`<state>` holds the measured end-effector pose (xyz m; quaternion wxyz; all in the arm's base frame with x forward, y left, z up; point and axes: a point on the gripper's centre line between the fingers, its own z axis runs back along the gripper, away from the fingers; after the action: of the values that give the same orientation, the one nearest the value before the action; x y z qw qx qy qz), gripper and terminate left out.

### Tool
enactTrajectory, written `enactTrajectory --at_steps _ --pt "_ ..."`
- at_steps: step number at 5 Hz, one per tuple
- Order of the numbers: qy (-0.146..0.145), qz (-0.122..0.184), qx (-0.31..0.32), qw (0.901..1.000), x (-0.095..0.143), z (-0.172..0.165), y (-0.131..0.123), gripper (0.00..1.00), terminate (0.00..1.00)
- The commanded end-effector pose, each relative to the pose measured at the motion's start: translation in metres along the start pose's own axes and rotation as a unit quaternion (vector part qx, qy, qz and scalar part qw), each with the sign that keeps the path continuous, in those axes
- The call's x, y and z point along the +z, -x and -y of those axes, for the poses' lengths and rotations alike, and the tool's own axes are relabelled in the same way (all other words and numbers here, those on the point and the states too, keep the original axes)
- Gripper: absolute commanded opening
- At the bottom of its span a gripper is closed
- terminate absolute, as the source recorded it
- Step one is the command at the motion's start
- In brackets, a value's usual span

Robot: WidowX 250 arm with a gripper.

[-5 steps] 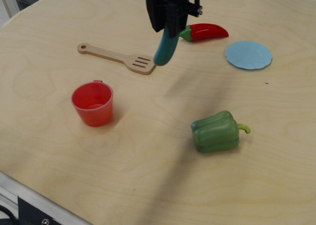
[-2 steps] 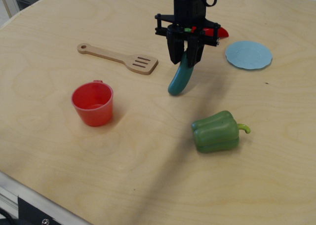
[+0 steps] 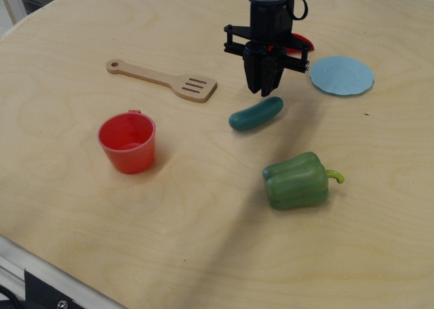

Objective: Take cucumber out of cup

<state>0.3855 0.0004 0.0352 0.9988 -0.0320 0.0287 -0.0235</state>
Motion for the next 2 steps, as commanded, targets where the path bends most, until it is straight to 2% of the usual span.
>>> enactTrajectory --at_steps 1,2 --pt "-0.020 0.059 0.006 0.9981 0.038 -0.006 -0.003 1.00 0.00" --pt "-0.035 0.070 0.011 0.9968 0.050 -0.010 0.003 1.00 0.00"
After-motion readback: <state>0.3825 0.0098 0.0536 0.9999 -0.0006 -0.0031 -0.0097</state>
